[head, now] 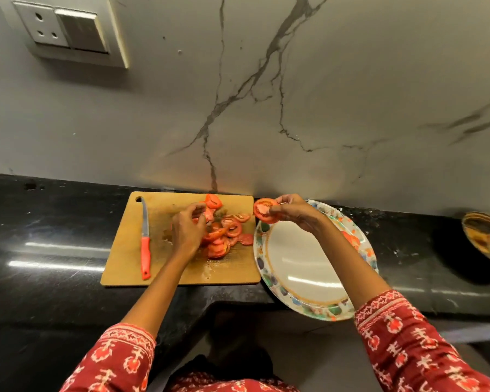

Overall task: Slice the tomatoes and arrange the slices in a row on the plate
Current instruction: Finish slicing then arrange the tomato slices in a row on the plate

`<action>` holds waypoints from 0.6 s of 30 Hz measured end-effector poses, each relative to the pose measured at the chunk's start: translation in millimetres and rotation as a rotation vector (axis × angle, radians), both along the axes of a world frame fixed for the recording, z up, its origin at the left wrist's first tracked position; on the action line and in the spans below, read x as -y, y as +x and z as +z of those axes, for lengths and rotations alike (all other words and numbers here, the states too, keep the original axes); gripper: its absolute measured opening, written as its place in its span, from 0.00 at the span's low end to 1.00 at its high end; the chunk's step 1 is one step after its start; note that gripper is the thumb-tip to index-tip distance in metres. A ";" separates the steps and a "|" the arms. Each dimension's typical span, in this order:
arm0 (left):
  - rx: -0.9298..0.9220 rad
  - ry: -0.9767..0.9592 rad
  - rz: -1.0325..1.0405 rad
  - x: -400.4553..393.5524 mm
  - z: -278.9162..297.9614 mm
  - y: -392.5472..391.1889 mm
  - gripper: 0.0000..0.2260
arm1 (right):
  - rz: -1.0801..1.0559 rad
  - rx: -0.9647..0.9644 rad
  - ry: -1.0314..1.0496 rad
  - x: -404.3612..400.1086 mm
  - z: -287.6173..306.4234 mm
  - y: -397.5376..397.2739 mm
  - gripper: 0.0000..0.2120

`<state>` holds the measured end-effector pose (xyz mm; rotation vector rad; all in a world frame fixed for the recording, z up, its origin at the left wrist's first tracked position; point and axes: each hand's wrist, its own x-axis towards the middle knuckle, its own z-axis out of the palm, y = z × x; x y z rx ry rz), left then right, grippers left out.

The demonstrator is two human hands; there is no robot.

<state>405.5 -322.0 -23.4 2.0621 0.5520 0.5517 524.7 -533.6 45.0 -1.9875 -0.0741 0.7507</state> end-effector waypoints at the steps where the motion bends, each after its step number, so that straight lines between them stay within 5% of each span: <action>1: 0.024 0.021 -0.042 12.1 1.4 5.3 0.11 | -0.049 0.004 -0.012 16.1 -1.4 1.1 0.06; 12: -0.054 0.007 -0.397 118.3 -9.5 28.4 0.13 | -0.333 0.012 -0.119 120.8 -39.3 -10.7 0.10; 18: -0.215 0.010 -0.546 154.0 -16.4 43.2 0.17 | -0.243 0.280 -0.422 142.8 -44.7 -6.5 0.01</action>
